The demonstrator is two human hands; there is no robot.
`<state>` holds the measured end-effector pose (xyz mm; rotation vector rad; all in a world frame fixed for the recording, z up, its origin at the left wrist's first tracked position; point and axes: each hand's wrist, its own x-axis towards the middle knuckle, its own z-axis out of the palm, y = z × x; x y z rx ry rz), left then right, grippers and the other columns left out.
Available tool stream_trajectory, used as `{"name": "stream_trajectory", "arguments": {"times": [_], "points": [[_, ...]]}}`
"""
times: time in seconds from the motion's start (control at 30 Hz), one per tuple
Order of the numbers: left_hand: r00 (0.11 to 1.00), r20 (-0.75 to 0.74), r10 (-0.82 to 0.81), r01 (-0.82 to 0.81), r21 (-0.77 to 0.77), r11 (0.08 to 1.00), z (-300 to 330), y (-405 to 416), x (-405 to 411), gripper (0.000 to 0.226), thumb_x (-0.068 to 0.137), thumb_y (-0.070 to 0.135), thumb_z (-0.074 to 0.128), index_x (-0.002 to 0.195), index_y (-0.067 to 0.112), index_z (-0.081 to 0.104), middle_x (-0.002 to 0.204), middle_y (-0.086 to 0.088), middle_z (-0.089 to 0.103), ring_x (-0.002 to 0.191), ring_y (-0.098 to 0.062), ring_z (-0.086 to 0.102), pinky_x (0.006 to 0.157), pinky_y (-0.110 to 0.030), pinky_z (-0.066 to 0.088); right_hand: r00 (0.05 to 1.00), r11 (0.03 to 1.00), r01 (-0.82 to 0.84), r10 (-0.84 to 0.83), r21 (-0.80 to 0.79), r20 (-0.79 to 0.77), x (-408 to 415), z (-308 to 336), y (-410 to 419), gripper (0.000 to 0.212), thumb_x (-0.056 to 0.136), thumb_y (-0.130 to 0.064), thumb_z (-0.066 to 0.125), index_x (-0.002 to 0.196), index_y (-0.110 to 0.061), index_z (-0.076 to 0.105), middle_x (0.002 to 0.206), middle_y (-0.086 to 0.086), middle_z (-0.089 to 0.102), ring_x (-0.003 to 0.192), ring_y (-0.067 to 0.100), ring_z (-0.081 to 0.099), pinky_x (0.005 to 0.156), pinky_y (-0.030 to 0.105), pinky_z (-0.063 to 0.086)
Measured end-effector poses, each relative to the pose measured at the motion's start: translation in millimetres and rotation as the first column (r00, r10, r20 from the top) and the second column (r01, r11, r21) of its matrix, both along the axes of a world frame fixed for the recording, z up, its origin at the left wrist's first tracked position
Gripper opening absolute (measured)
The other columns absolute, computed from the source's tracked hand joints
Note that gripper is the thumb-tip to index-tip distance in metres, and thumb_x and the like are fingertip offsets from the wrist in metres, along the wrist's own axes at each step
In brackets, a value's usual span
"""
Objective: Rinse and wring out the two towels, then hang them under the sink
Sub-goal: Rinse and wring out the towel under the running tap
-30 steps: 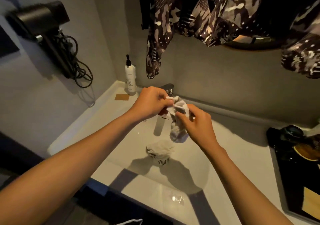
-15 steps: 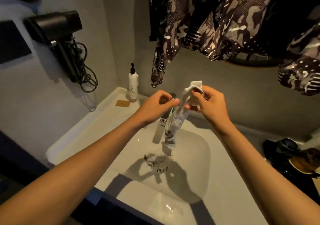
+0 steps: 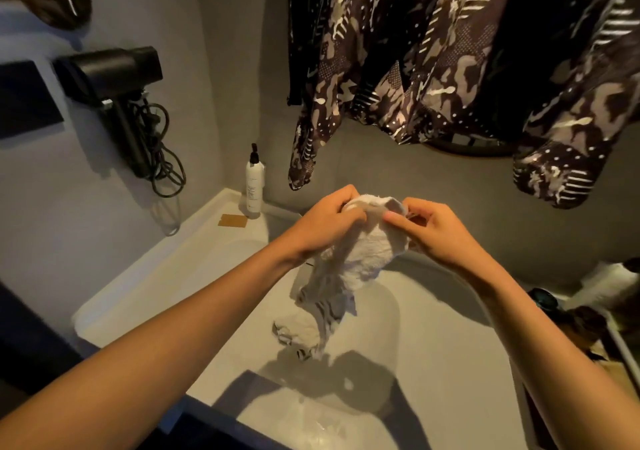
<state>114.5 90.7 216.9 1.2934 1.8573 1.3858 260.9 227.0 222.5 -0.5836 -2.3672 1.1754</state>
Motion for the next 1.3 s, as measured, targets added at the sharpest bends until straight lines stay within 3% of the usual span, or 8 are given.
{"name": "stream_trajectory", "arguments": {"times": [0.1,0.47,0.6,0.73,0.87,1.03,1.13,1.3], "points": [[1.000,-0.021,-0.007,0.007,-0.003,1.000,12.8,-3.6,5.3,0.022,0.096,0.020,0.057,0.076,0.020,0.046,0.077,0.002,0.046,0.071,-0.010,0.042,0.064,-0.025,0.035,0.999,0.995,-0.017,0.012,-0.098,-0.053,9.4,3.4,-8.0,0.024,0.095,-0.018,0.061,0.098,0.004,0.071,0.092,0.033,0.067,0.084,0.037,0.072,0.075,0.048,0.062],[0.922,-0.285,0.261,-0.206,0.210,0.956,41.0,-20.9,1.0,0.025,0.098,0.035,0.056,0.084,0.014,0.060,0.064,0.006,0.054,0.058,-0.006,0.045,0.059,-0.024,0.039,0.948,0.756,0.318,-0.262,0.572,-0.181,19.3,10.0,-37.3,0.040,0.093,-0.037,0.039,0.123,-0.029,0.065,0.101,0.011,0.076,0.088,0.040,0.067,0.070,0.044,0.055],[0.859,-0.398,0.323,-0.183,0.351,0.918,55.3,-23.1,1.6,0.024,0.100,0.034,0.057,0.090,0.012,0.059,0.056,0.007,0.049,0.050,-0.004,0.042,0.054,-0.018,0.037,0.866,0.813,0.449,-0.294,0.371,-0.405,10.6,30.5,-49.3,0.023,0.098,-0.018,0.044,0.099,-0.012,0.066,0.082,0.008,0.069,0.068,0.017,0.053,0.060,0.034,0.036],[0.800,-0.541,0.260,-0.162,0.223,0.961,32.2,-24.6,-3.0,0.028,0.101,0.043,0.050,0.094,0.017,0.054,0.061,0.003,0.060,0.056,-0.015,0.051,0.062,-0.039,0.051,0.895,0.872,0.425,-0.364,0.244,-0.259,5.7,15.1,-51.5,0.029,0.102,-0.021,0.039,0.083,-0.004,0.051,0.073,0.009,0.057,0.065,0.018,0.045,0.064,0.039,0.033],[0.811,-0.527,0.253,-0.105,0.294,0.950,41.8,-28.2,6.9,0.026,0.102,0.040,0.051,0.096,0.014,0.056,0.055,0.011,0.053,0.050,-0.005,0.045,0.056,-0.029,0.042,0.906,0.905,0.385,-0.333,0.182,-0.259,19.9,20.7,-56.7,0.031,0.103,-0.028,0.041,0.093,-0.007,0.061,0.083,0.006,0.063,0.075,0.017,0.054,0.070,0.035,0.042],[0.919,-0.331,0.214,-0.073,0.391,0.917,77.8,-23.4,29.2,0.023,0.102,0.032,0.052,0.091,0.011,0.055,0.071,-0.005,0.059,0.060,-0.008,0.044,0.060,-0.028,0.039,0.945,0.899,0.084,-0.208,-0.430,-0.251,44.0,-10.1,-82.6,0.045,0.078,-0.057,0.070,0.096,-0.016,0.070,0.099,0.012,0.071,0.092,0.021,0.064,0.090,0.044,0.052],[0.974,-0.118,0.192,-0.148,0.306,0.940,86.5,-17.4,30.7,0.022,0.102,0.030,0.051,0.088,0.014,0.054,0.077,0.008,0.053,0.069,-0.005,0.048,0.066,-0.024,0.039,0.995,0.932,0.072,-0.044,-0.355,0.087,57.4,-54.3,-121.4,0.041,0.078,-0.053,0.072,0.095,-0.016,0.077,0.096,0.004,0.079,0.093,0.023,0.072,0.085,0.046,0.058],[0.945,0.077,0.318,-0.326,0.131,0.936,36.7,-10.7,-10.6,0.028,0.100,0.038,0.053,0.083,0.016,0.054,0.078,0.004,0.052,0.067,-0.010,0.048,0.060,-0.024,0.037,0.973,0.776,0.121,-0.217,-0.619,-0.081,42.5,-34.5,-128.8,0.029,0.095,-0.037,0.059,0.111,-0.017,0.072,0.101,0.003,0.078,0.092,0.018,0.074,0.077,0.031,0.059]]}}
